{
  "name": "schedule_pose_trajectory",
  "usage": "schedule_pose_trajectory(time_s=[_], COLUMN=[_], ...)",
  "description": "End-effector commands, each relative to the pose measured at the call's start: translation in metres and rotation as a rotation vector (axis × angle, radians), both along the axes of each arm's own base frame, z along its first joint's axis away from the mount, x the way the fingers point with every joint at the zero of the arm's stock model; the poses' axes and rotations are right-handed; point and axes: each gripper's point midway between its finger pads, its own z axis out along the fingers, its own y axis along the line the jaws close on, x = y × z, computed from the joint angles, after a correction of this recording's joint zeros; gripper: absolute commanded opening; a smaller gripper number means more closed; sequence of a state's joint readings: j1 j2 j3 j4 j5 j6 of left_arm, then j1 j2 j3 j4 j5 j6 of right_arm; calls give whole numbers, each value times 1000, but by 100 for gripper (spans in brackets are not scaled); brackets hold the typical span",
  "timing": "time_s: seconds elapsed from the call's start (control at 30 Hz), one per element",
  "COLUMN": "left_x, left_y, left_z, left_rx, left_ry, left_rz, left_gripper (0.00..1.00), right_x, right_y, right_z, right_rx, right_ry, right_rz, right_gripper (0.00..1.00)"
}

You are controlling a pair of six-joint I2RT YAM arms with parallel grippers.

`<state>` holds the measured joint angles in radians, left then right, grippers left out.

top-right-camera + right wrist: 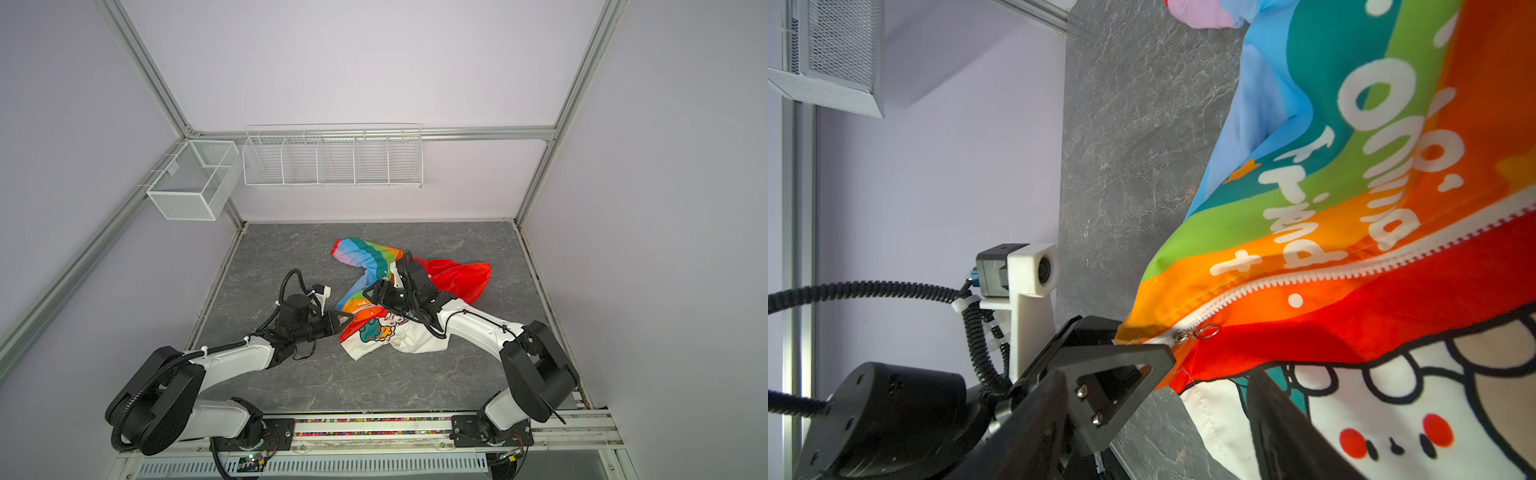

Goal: Zip up the jacket

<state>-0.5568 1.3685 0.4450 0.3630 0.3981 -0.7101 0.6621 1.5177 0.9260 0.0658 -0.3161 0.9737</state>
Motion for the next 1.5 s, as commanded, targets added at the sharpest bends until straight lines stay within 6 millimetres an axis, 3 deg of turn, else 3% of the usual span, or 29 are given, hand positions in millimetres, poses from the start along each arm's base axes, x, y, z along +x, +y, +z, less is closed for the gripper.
schedule_pose_trajectory(time_s=[0.0, 0.2, 0.5, 0.87, 1.2, 1.47], left_x=[3, 2, -2, -9, -8, -7], left_y=[-5, -6, -23, -37, -42, -44], left_z=[6, 15, 44, 92, 102, 99], left_rx=[-26, -44, -141, -259, -325, -340], left_ry=[-23, -31, -49, -92, -84, -70], left_rz=[-5, -9, -95, -182, -191, -189], left_gripper=[11, 0, 0, 0, 0, 0], right_x=[-4, -12, -24, -18, -15, -14], right_y=[-1, 2, 7, 16, 23, 27], right_z=[13, 18, 4, 8, 5, 10], right_rx=[46, 78, 181, 294, 376, 463], right_ry=[-7, 15, 92, 78, 85, 86], right_rz=[-1, 7, 8, 7, 3, 0], right_gripper=[70, 70, 76, 85, 86, 87])
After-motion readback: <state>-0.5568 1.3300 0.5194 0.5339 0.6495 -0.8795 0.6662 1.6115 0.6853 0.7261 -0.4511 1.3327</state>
